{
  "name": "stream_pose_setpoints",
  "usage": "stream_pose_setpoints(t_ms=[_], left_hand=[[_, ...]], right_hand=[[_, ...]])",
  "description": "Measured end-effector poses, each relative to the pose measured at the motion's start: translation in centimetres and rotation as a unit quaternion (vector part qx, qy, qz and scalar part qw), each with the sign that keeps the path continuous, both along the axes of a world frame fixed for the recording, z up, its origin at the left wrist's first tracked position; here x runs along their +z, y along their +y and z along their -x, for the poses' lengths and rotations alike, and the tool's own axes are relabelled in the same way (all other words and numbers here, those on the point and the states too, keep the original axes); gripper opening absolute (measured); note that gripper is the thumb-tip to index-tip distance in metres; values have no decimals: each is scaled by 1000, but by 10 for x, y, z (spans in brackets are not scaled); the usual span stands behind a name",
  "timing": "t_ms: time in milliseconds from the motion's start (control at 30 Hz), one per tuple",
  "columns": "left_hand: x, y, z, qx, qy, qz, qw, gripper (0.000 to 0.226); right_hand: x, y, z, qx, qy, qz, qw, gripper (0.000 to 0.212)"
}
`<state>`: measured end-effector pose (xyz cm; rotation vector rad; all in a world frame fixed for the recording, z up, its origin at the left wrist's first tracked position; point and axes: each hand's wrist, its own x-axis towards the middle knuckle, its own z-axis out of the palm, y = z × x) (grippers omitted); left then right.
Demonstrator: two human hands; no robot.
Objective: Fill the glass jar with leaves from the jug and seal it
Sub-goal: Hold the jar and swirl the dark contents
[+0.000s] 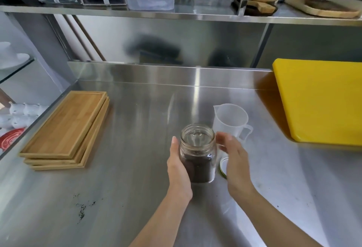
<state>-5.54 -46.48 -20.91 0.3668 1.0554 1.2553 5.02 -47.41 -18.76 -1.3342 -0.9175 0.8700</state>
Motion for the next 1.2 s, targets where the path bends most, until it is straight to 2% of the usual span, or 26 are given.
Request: stream_pose_setpoints(t_ms=[67, 100, 233, 300, 467, 600, 733, 867, 1000, 1200], left_hand=[[0, 4, 4, 17, -6, -1, 1000, 47], [0, 5, 4, 22, -3, 1, 1000, 48], [2, 1, -8, 11, 6, 5, 1000, 60], [-2, 2, -7, 8, 14, 7, 1000, 61], [-18, -1, 0, -15, 10, 33, 999, 46], [-25, -4, 0, -19, 22, 35, 999, 48], [-38, -6, 1, 13, 43, 43, 998, 49], [-48, -11, 2, 28, 67, 10, 997, 57], [-62, -11, 4, 46, 103, -12, 994, 37], [-65, -9, 12, 26, 136, -88, 986, 38]], right_hand=[[-4, 4, -9, -104, 59, -4, 993, 25], [-6, 6, -6, -124, 90, 3, 988, 24], [-20, 2, 34, -29, 215, 66, 974, 35], [-24, 3, 38, -10, 199, 67, 978, 38], [-31, 3, 35, -1, 213, 92, 973, 34], [-42, -1, 37, -22, 180, 58, 982, 31], [-52, 0, 36, -21, 169, 67, 983, 32], [-65, -1, 38, -36, 156, 85, 983, 30], [-74, -4, 37, -45, 143, 71, 986, 37], [-66, -5, 23, -19, 72, 59, 996, 32]])
